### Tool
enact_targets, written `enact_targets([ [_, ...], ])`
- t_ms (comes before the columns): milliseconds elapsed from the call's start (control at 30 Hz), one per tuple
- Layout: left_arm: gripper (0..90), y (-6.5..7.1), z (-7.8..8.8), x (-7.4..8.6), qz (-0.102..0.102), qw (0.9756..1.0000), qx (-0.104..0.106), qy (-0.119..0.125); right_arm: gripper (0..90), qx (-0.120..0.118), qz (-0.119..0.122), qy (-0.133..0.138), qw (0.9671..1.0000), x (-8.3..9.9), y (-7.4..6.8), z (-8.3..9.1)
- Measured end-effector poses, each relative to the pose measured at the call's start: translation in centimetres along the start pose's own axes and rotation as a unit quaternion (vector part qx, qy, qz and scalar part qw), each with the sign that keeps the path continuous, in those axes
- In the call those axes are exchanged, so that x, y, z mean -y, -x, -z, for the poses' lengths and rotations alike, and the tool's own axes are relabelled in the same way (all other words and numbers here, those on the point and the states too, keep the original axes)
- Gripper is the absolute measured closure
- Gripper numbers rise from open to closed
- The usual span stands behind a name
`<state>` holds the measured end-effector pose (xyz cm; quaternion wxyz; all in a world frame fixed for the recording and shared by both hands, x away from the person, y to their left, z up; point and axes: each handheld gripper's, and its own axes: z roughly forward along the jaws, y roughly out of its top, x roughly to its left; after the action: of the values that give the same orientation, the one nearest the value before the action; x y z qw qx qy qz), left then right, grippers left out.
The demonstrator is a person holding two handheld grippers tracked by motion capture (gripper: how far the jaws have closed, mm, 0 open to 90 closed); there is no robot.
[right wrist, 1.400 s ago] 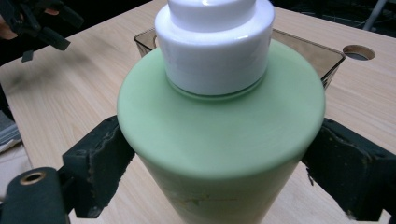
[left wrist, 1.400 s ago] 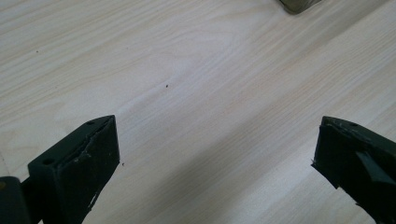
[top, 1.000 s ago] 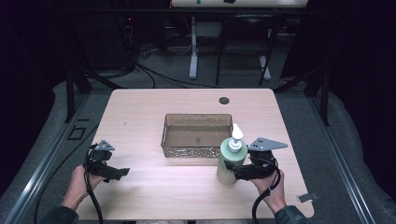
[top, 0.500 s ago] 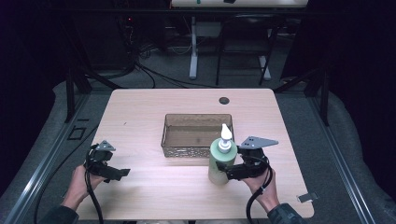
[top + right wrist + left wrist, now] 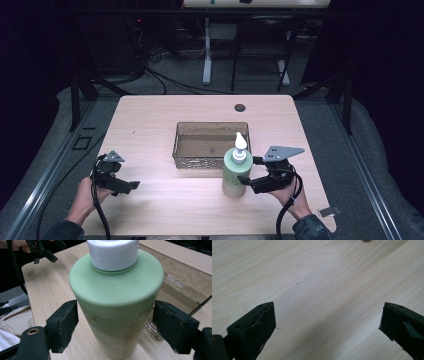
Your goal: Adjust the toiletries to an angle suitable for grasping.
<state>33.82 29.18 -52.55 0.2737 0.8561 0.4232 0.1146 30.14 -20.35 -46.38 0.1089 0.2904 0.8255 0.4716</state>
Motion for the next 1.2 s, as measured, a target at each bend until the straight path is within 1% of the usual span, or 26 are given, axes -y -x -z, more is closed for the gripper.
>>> enact_targets([
  [33,0.0,0.0,0.0,0.0,0.004,1.0,-0.003,0.005,23.6,0.0,-0.002,0.0,1.0,0.0,-0.1,0.0],
  [67,0.0,0.0,0.1,0.0,0.005,1.0,-0.001,0.005,23.6,0.0,-0.002,0.0,1.0,0.0,-0.1,0.0],
  [100,0.0,0.0,0.2,0.0,0.007,0.9999,-0.002,0.011,25.6,0.002,-0.003,0.001,1.0,-0.1,-0.3,-0.2],
  [133,0.0,0.0,0.2,0.0,0.007,0.9999,-0.002,0.011,25.6,0.002,-0.003,0.001,1.0,-0.1,-0.3,-0.2],
  [167,0.0,0.0,0.3,0.0,0.004,1.0,0.001,0.008,27.6,0.002,0.001,0.003,1.0,-0.2,-0.6,-0.4],
  [267,0.0,0.1,0.3,-0.1,0.003,0.9999,0.003,0.01,28.9,0.004,0.002,0.003,1.0,-0.3,-1.0,-0.7],
  [300,0.0,0.1,0.3,-0.2,0.003,0.9999,0.003,0.011,31.1,0.004,0.005,0.005,1.0,-0.4,-1.2,-1.0],
  [467,0.0,0.4,0.3,-0.4,-0.002,0.9999,0.006,0.014,34.7,0.003,0.011,0.006,0.9999,-0.6,-1.6,-1.4],
  [567,0.0,0.6,0.4,-0.5,0.002,0.9997,0.009,0.021,35.3,0.003,0.014,0.009,0.9999,-0.7,-1.8,-1.7],
  [600,0.0,0.7,0.4,-0.5,0.0,0.9997,0.01,0.022,36.0,0.003,0.015,0.009,0.9998,-0.7,-1.9,-1.8],
  [733,0.0,0.9,0.3,-0.7,-0.003,0.9997,0.01,0.021,41.3,-0.002,0.021,0.009,0.9997,-1.0,-2.2,-2.4],
  [833,0.0,0.9,0.3,-0.7,-0.005,0.9997,0.011,0.02,41.7,-0.002,0.025,0.007,0.9997,-1.2,-2.4,-3.0],
  [900,0.0,1.0,0.4,-0.7,-0.004,0.9996,0.01,0.024,41.8,-0.003,0.028,0.006,0.9996,-1.4,-2.5,-3.3],
  [967,0.0,1.0,0.6,-0.8,-0.004,0.9996,0.013,0.026,42.0,-0.006,0.029,0.007,0.9995,-1.6,-2.7,-3.8],
  [1033,0.0,1.0,0.6,-0.8,-0.006,0.9995,0.015,0.026,42.0,-0.007,0.03,0.007,0.9995,-1.7,-2.7,-3.9],
  [1100,0.0,1.2,0.6,-0.9,-0.005,0.9995,0.015,0.026,42.3,-0.008,0.03,0.005,0.9995,-1.8,-2.9,-4.2],
  [1133,0.0,1.3,0.7,-1.0,-0.007,0.9996,0.014,0.024,42.5,-0.009,0.031,0.005,0.9995,-1.9,-3.0,-4.4],
  [1200,0.0,1.6,0.8,-1.2,-0.007,0.9995,0.015,0.028,43.0,-0.01,0.034,0.003,0.9994,-2.0,-3.2,-4.8],
])
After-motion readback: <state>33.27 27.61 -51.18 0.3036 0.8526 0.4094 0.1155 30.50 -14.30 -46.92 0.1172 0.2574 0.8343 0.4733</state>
